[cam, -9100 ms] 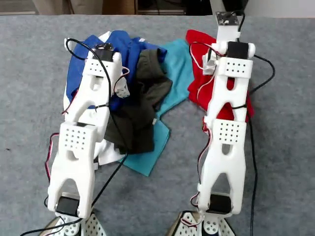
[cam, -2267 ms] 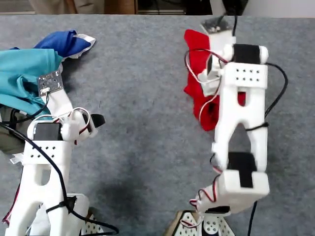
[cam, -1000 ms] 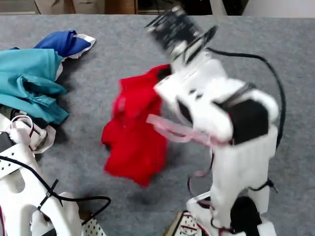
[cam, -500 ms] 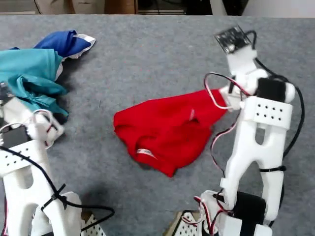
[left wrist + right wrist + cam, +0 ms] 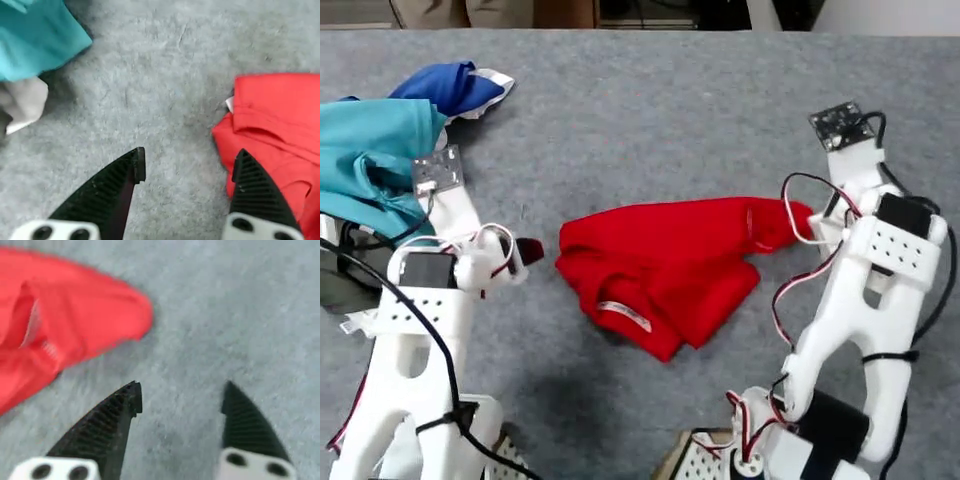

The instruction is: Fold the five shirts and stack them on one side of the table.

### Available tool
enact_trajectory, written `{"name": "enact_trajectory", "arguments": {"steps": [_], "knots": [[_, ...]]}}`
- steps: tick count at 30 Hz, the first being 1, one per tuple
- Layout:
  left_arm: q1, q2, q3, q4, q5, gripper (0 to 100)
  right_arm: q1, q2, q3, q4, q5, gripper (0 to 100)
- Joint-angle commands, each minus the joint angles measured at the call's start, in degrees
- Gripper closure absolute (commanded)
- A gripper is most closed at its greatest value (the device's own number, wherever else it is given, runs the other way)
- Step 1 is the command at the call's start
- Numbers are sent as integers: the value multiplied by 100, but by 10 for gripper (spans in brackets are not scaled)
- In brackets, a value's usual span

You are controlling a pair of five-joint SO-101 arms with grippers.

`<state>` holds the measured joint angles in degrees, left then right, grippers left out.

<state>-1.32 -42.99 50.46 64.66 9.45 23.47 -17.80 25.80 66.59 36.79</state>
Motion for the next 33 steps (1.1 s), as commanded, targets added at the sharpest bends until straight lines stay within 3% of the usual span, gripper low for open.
{"name": "enact_trajectory", "arguments": {"steps": [1, 6, 11, 15, 18, 28, 33], "knots": [[79, -75, 70, 79, -211, 721, -259, -488, -303, 501, 246, 682], [-123, -119, 167, 114, -246, 721, -1411, -857, -295, 1169, 211, 698], [-1108, -119, 185, 70, -290, 721, -2985, -892, -224, 1890, 114, 755], [-1837, -92, 185, 70, -299, 721, -4013, -884, 127, 1837, -554, 779], [-1952, -75, 193, 105, -299, 721, -4541, -884, 593, 1512, -923, 779], [-1916, -119, 519, 88, -299, 721, -4602, -884, 2624, 70, -1002, 791], [-1916, -119, 563, 105, -299, 721, -4259, -585, 3029, -642, -1002, 882]]}}
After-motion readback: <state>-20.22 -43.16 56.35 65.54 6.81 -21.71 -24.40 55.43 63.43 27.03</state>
